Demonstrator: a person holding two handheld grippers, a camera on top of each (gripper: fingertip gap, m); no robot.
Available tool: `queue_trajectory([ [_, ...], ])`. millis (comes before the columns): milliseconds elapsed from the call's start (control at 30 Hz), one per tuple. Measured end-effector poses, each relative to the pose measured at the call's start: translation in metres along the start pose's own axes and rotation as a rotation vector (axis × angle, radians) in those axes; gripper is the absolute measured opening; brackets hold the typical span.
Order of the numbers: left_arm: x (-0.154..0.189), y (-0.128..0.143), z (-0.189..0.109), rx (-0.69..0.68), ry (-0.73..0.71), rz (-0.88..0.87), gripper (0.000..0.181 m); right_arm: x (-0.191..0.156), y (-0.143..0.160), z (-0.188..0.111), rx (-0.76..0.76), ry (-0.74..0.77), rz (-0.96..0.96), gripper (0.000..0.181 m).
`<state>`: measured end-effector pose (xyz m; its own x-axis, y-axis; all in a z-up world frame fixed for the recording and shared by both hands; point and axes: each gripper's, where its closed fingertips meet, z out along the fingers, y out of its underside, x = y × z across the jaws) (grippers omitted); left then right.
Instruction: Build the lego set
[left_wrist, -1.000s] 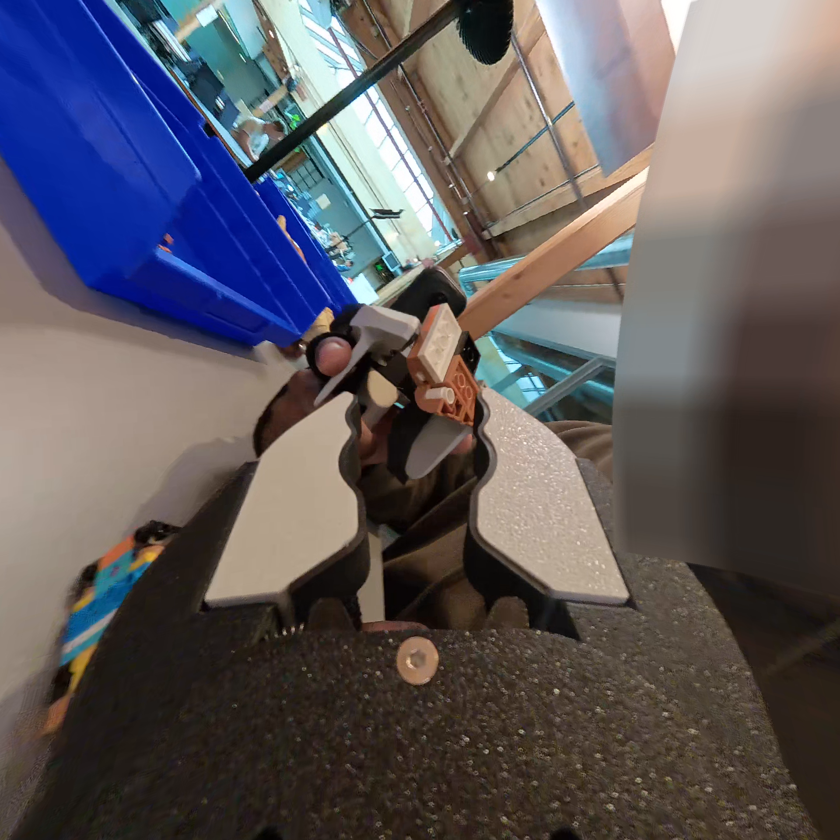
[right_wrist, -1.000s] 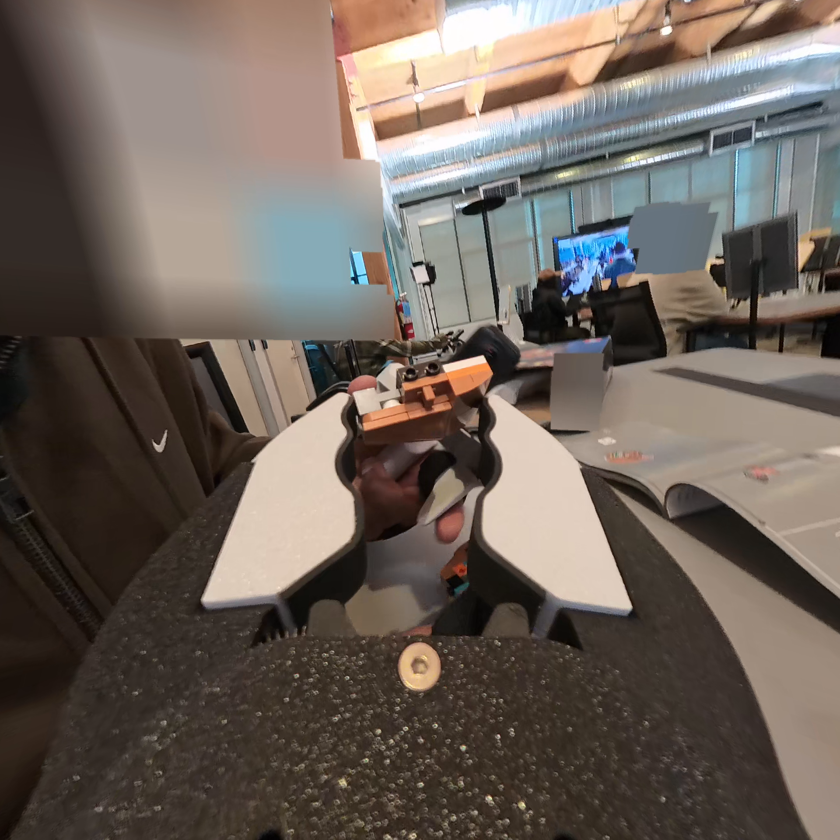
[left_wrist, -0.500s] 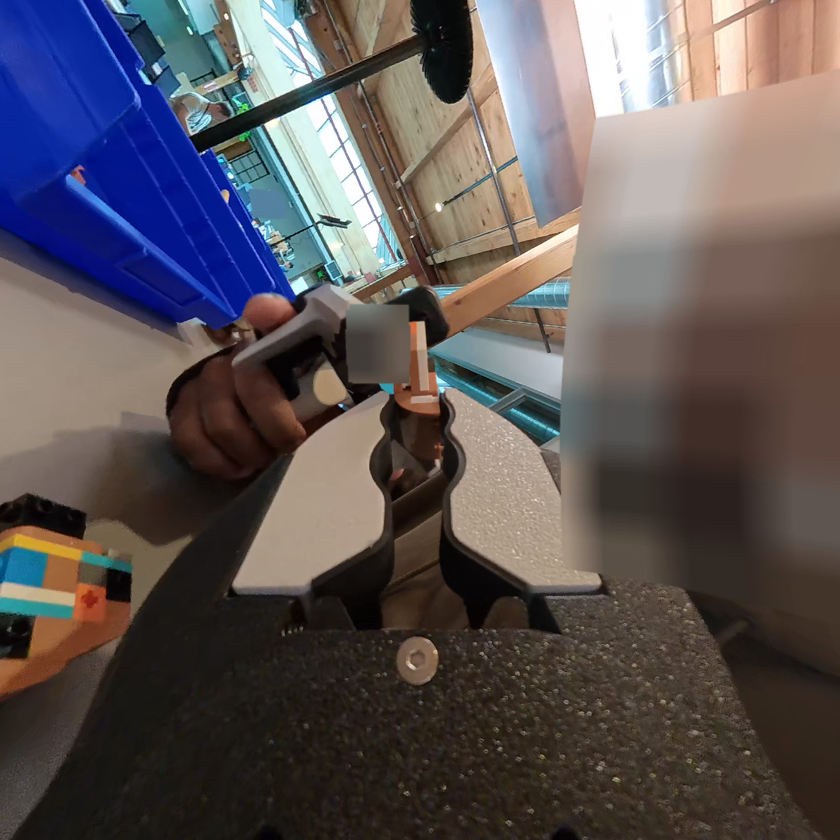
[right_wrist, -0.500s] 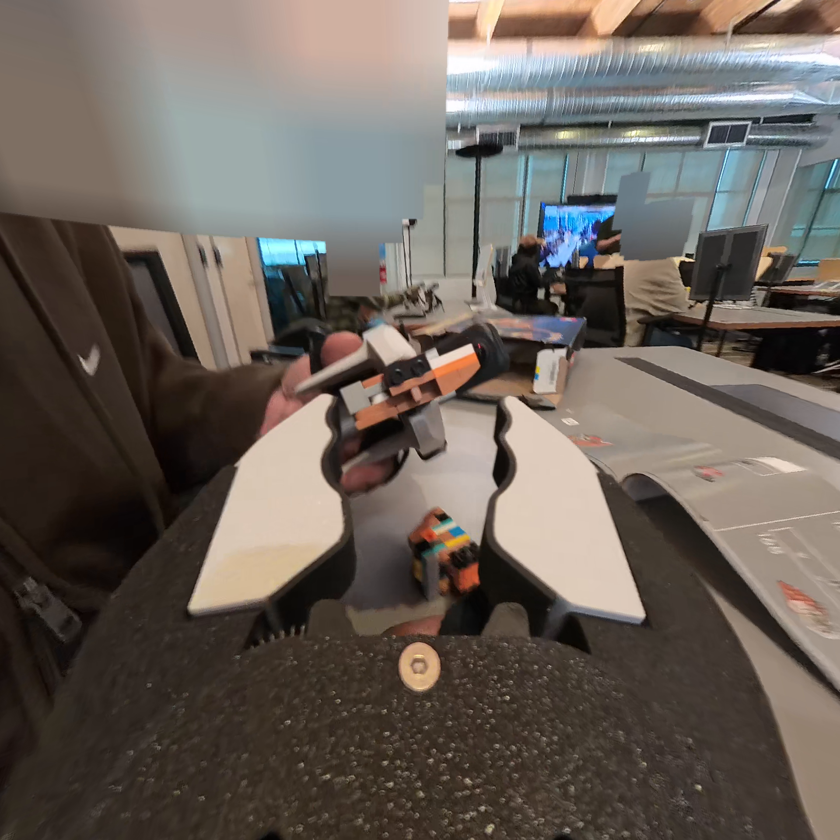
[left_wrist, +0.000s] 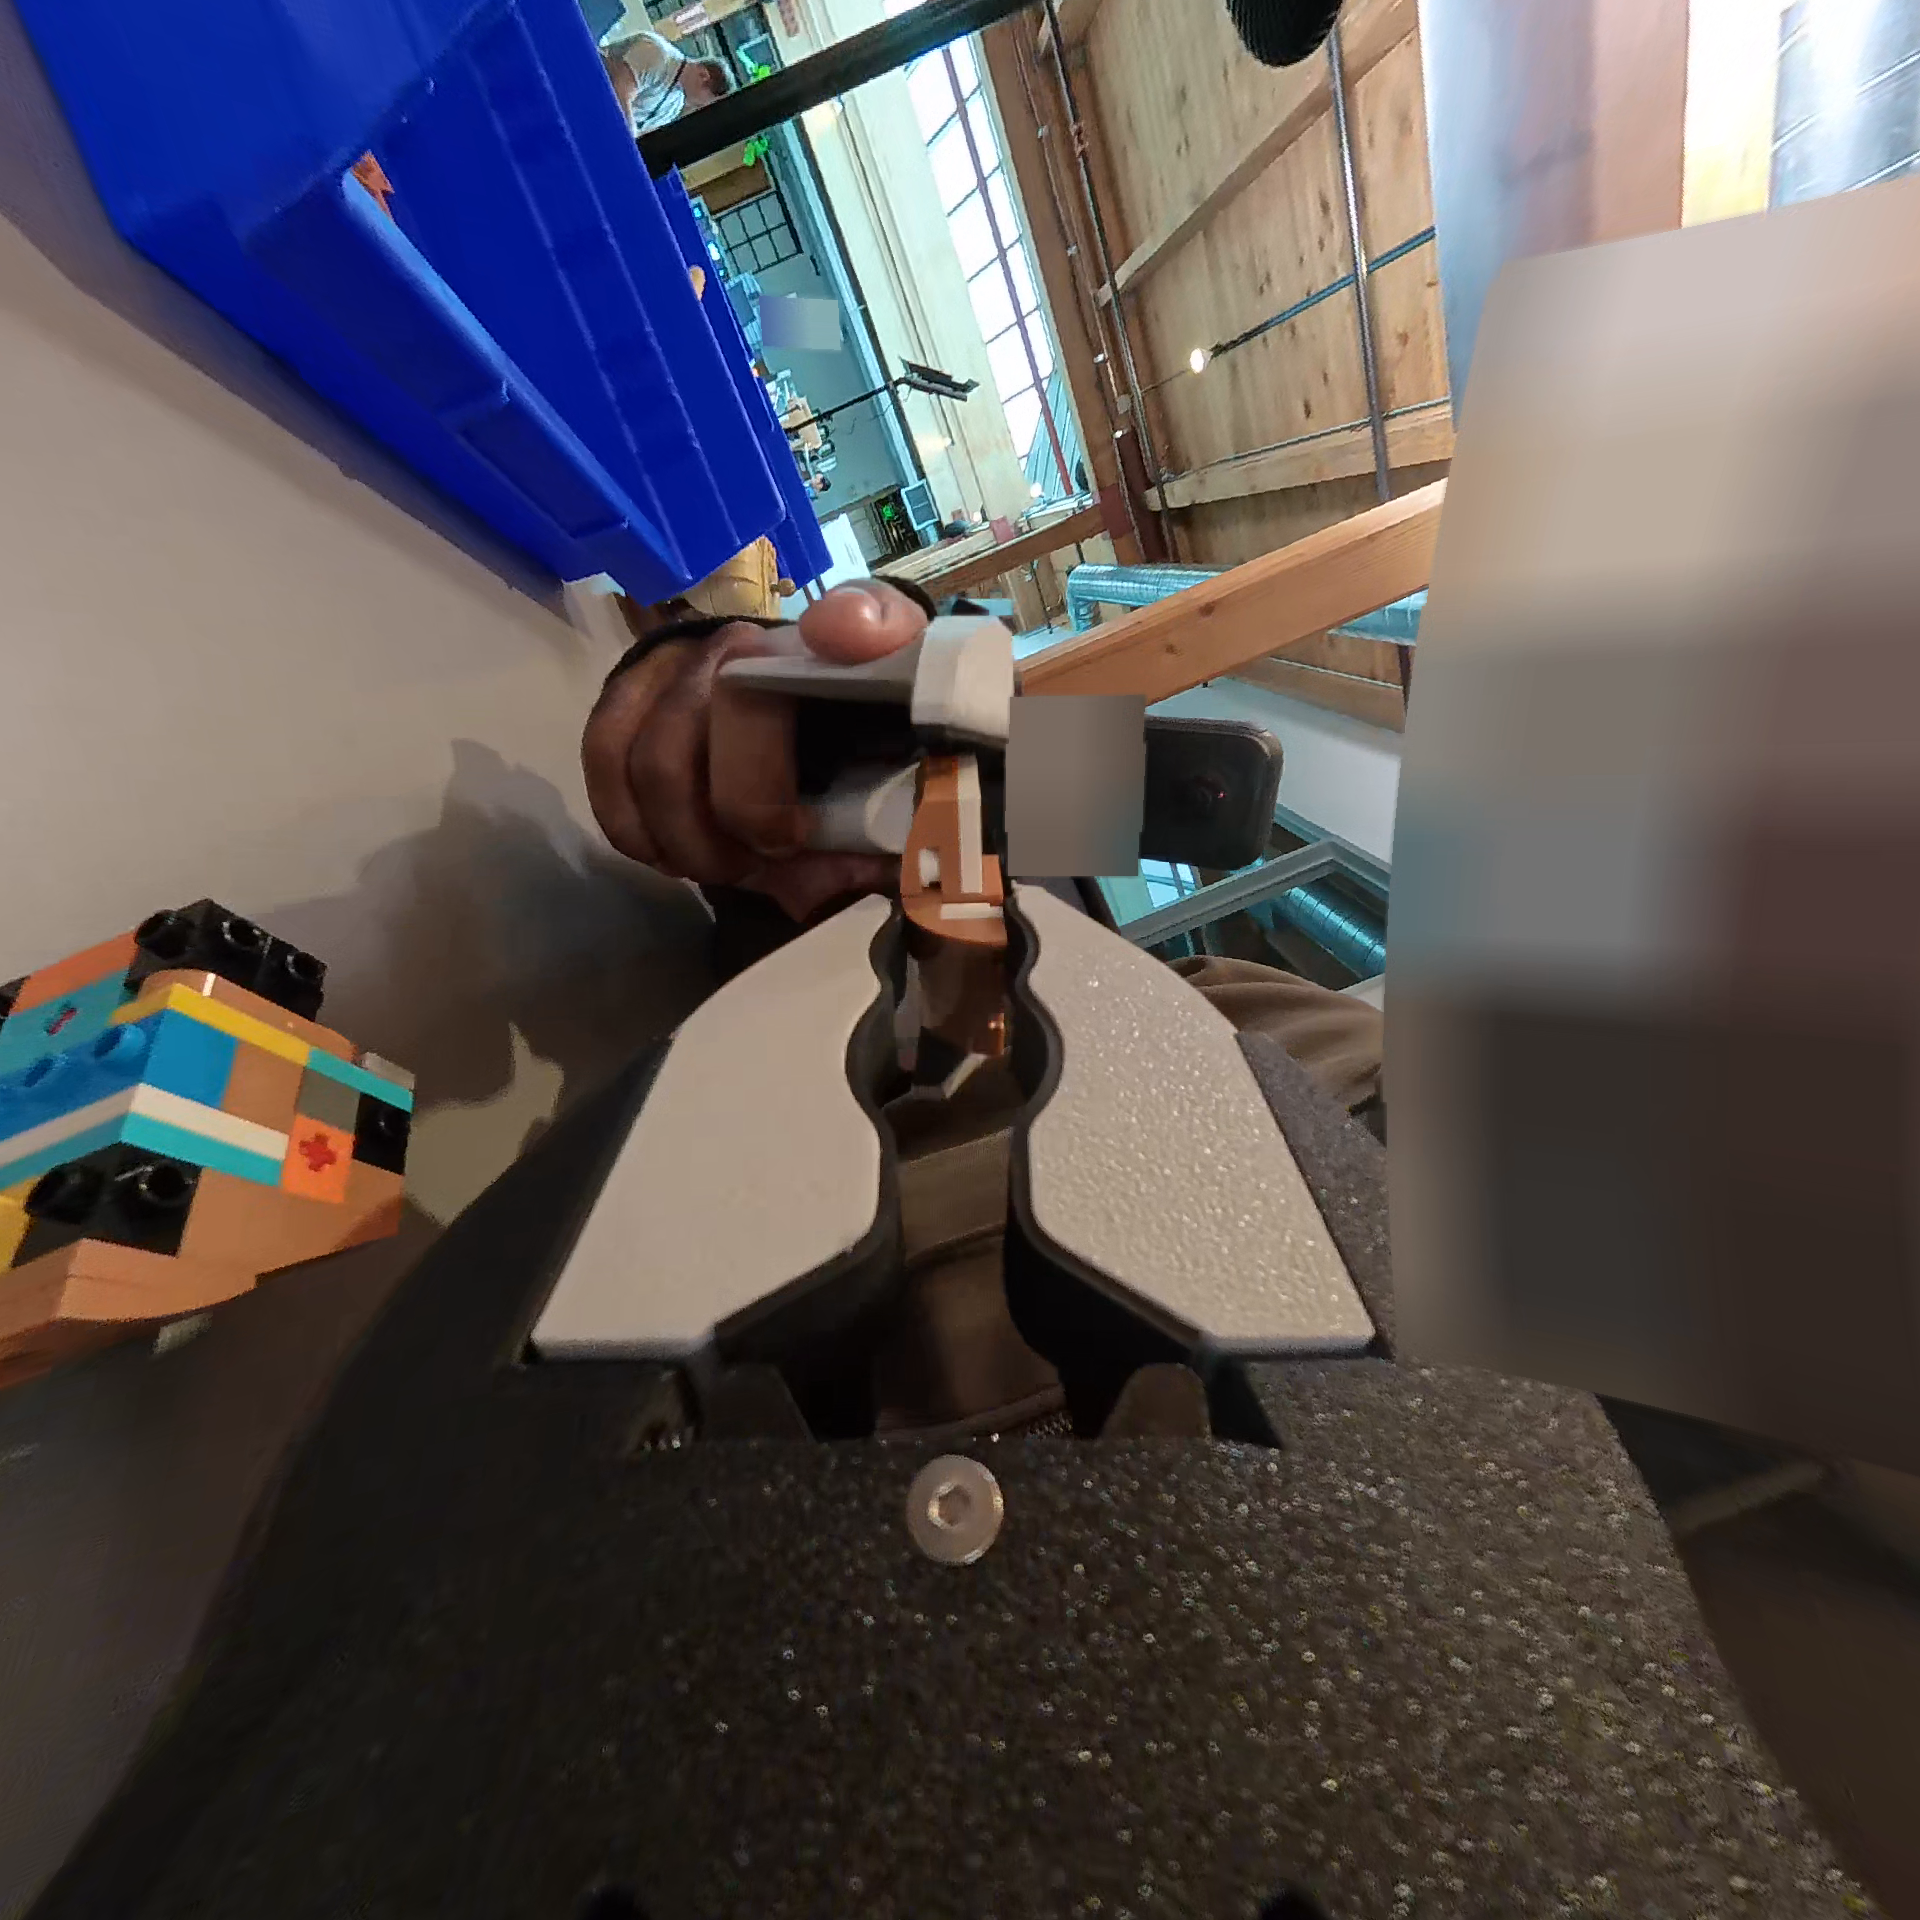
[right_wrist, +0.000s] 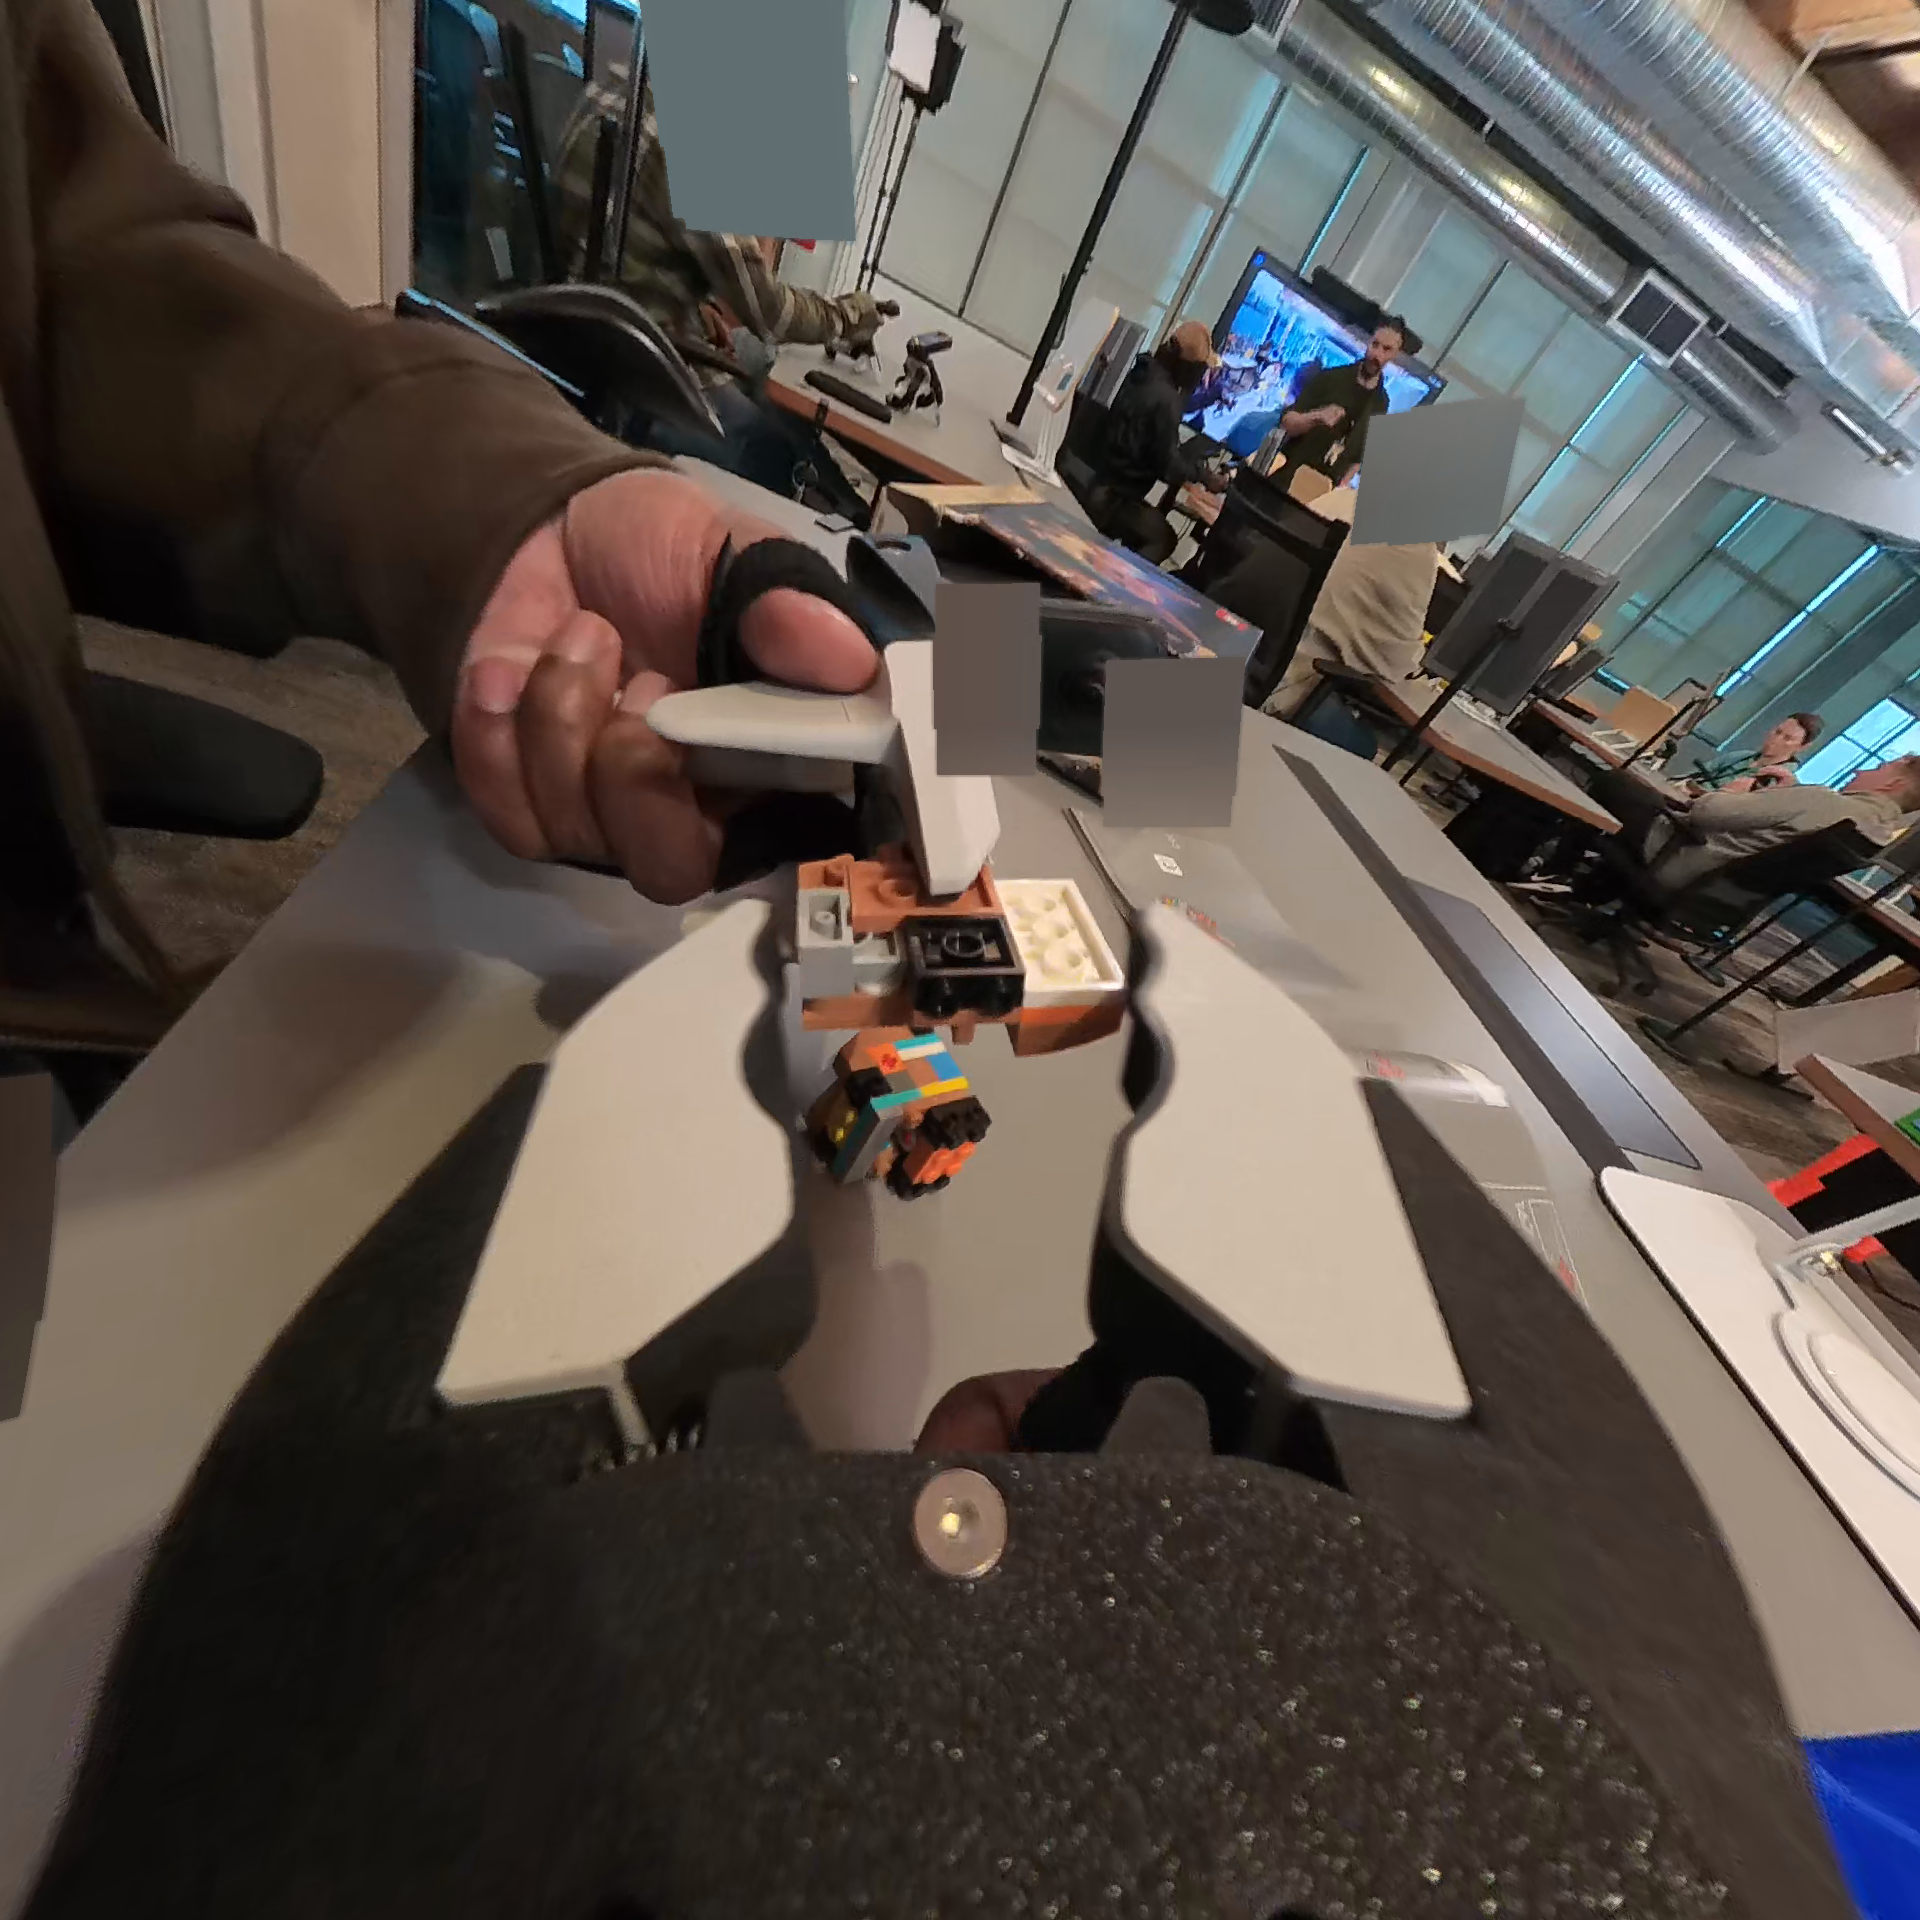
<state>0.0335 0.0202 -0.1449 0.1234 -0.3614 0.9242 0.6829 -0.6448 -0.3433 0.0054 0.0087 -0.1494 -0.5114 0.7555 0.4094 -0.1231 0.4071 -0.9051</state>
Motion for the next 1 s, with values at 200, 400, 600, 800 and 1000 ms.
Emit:
queue_trajectory([
  [200, -0.006, 0.002, 0.000, -0.040, -0.074, 0.085, 0.025, -0.001, 0.005, -0.005, -0.003, -0.006, 0.051, 0.057],
  [400, -0.029, -0.024, -0.045, -0.067, -0.535, 0.549, 0.055, 0.016, 0.010, -0.016, 0.010, 0.040, 0.174, 0.057],
  [600, -0.084, 0.002, -0.061, -0.432, -0.888, 0.818, 0.073, 0.020, 0.029, -0.017, -0.062, 0.055, 0.226, 0.057],
  [800, -0.112, 0.007, -0.060, -0.572, -0.940, 0.860, 0.039, 0.016, 0.037, -0.015, -0.103, 0.034, 0.236, 0.057],
  [1000, -0.082, -0.009, -0.057, -0.472, -0.766, 0.818, 0.039, 0.015, 0.036, -0.014, -0.079, 0.019, 0.283, 0.057],
])
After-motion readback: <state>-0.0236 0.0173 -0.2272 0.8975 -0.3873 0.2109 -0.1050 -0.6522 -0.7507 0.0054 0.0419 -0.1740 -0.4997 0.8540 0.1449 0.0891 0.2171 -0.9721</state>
